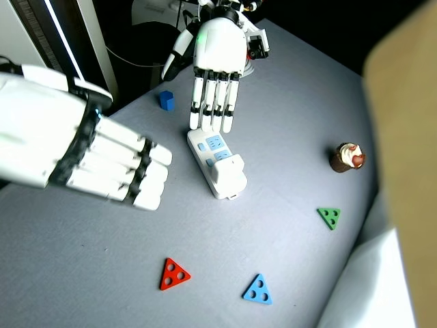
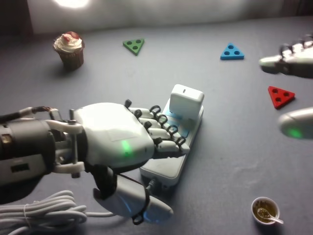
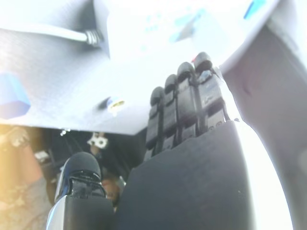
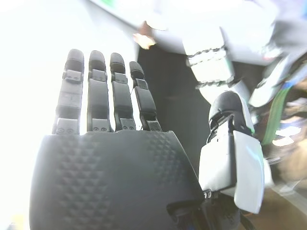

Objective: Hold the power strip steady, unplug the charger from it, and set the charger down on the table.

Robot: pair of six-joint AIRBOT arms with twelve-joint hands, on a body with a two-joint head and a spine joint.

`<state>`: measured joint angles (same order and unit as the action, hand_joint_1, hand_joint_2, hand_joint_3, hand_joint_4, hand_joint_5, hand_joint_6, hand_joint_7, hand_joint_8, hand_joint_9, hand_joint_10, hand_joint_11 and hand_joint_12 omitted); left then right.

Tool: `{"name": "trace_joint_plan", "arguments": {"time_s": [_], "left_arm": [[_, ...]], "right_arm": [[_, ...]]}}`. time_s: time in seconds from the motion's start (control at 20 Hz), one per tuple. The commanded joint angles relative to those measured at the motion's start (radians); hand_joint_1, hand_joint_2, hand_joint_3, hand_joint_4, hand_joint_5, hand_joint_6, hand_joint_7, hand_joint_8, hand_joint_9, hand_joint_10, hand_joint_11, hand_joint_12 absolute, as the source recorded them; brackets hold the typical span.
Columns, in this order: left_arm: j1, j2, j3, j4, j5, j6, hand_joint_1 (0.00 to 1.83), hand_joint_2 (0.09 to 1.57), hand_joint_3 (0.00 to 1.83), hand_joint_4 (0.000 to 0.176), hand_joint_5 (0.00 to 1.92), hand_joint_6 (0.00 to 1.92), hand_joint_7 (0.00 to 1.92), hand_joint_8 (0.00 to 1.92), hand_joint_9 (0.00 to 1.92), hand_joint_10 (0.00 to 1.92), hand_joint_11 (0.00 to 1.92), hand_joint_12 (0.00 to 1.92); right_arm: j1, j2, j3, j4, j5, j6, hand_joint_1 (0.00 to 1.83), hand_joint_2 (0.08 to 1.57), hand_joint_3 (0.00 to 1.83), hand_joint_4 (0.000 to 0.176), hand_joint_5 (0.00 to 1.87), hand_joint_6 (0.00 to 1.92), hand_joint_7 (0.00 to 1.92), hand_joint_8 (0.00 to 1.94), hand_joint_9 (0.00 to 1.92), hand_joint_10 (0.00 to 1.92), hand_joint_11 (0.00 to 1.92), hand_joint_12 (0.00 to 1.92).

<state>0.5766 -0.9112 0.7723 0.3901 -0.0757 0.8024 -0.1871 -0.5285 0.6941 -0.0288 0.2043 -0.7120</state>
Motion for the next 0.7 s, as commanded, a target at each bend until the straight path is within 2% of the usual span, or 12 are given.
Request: {"name": "trace_joint_plan", "arguments": {"time_s": [0.0,0.15,0.35,0.45,0.55,0.65], "left_arm": [[-0.011,-0.009,0.006,-0.005,-0.067,-0.005,0.00,1.14,0.00,0.000,0.14,0.00,0.16,0.00,0.15,0.00,0.11,0.06],[-0.010,-0.052,0.031,-0.006,-0.051,-0.005,0.00,1.14,0.00,0.000,0.16,0.01,0.19,0.01,0.17,0.01,0.13,0.07],[-0.005,-0.089,0.055,-0.015,-0.043,-0.005,0.00,1.15,0.00,0.000,0.13,0.00,0.17,0.00,0.15,0.00,0.11,0.05],[-0.003,-0.101,0.063,-0.016,-0.043,-0.005,0.00,1.15,0.00,0.000,0.13,0.00,0.16,0.00,0.15,0.00,0.12,0.06],[-0.003,-0.109,0.070,-0.016,-0.039,-0.005,0.00,1.15,0.00,0.000,0.15,0.01,0.18,0.01,0.17,0.01,0.14,0.06],[-0.003,-0.114,0.076,-0.016,-0.033,-0.005,0.00,1.15,0.00,0.000,0.15,0.00,0.17,0.00,0.16,0.00,0.13,0.06]], "right_arm": [[0.015,0.005,0.012,0.054,0.091,-0.002,0.13,1.07,0.00,0.000,0.18,0.01,0.22,0.01,0.21,0.01,0.18,0.07],[0.015,-0.055,0.036,0.209,0.139,-0.049,0.22,1.06,0.00,0.000,0.18,0.01,0.22,0.01,0.21,0.00,0.18,0.07],[0.030,-0.153,0.094,0.431,0.179,-0.171,0.45,1.08,0.00,0.000,0.20,0.00,0.24,0.00,0.23,0.00,0.21,0.05],[0.020,-0.199,0.122,0.463,0.205,-0.188,0.51,1.10,0.00,0.000,0.17,0.00,0.22,0.00,0.22,0.00,0.21,0.05],[0.007,-0.228,0.147,0.483,0.215,-0.188,0.70,1.08,0.00,0.000,0.17,0.00,0.19,0.00,0.19,0.00,0.18,0.04],[-0.015,-0.261,0.183,0.570,0.236,-0.195,0.82,1.04,0.00,0.000,0.18,0.01,0.20,0.00,0.21,0.01,0.20,0.04]]}}
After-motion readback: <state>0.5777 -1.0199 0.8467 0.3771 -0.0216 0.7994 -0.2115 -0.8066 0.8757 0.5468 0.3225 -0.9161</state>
